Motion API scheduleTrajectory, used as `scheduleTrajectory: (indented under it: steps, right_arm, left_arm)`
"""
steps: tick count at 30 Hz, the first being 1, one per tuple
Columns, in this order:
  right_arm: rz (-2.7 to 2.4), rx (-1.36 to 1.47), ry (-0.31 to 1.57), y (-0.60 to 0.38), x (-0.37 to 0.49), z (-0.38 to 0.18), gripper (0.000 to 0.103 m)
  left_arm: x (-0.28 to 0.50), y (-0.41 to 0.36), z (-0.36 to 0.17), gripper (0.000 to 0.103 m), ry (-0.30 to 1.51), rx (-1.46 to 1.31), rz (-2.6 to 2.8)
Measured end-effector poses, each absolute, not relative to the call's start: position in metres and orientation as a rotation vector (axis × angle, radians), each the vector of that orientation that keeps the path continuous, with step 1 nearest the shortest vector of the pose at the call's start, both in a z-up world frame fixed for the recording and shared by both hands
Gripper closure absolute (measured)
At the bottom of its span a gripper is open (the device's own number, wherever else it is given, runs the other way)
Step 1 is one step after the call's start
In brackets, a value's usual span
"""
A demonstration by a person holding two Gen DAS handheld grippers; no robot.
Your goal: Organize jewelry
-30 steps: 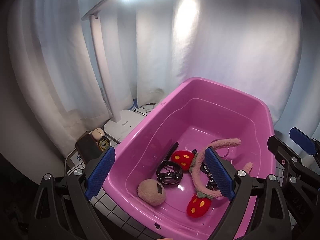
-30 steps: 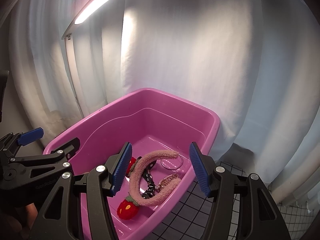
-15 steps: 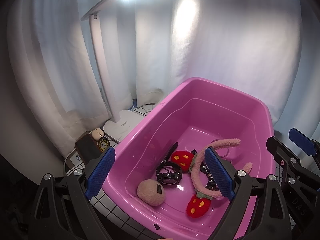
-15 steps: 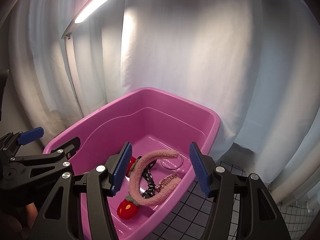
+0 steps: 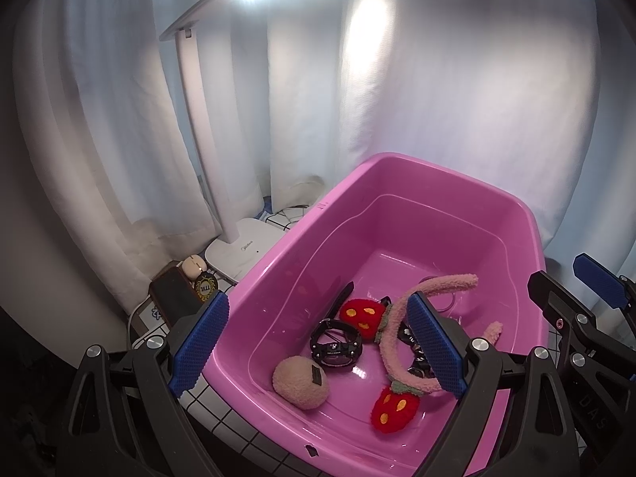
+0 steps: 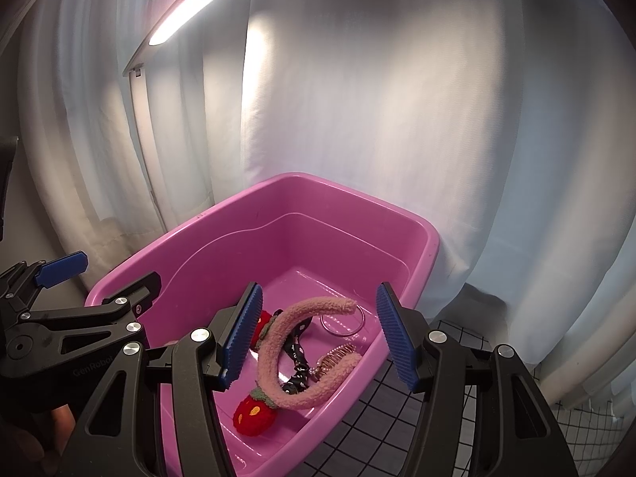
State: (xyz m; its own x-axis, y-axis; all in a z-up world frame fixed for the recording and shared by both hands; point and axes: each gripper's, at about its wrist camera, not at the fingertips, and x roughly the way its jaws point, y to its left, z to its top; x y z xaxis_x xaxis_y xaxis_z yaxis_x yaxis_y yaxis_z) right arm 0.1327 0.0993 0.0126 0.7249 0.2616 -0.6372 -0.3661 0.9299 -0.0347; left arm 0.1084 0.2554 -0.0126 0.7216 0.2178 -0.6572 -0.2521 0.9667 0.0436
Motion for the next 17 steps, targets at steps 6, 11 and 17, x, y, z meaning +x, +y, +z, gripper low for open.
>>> scheduleTrajectory:
  steps: [6, 11, 17]
  right_arm:
    - [0.348, -0.162, 0.677, 0.0991, 0.1323, 0.0126, 0.046]
    - [0.348, -0.161, 0.677, 0.0988, 0.1319, 0.0128, 0.046]
    - [0.349, -0.162, 0.677, 0.0983, 0.1314, 0.0124, 0.046]
  left_arm:
    - [0.1069, 0.2533, -0.0125, 0.013, 0.705, -0.031, 0.258]
    - [0.1074, 0.2534, -0.0112, 0.013, 0.707, -0.036, 0.248]
    - [0.1082, 0.2565, -0.0099, 0.013, 0.714, -0.059, 0.239]
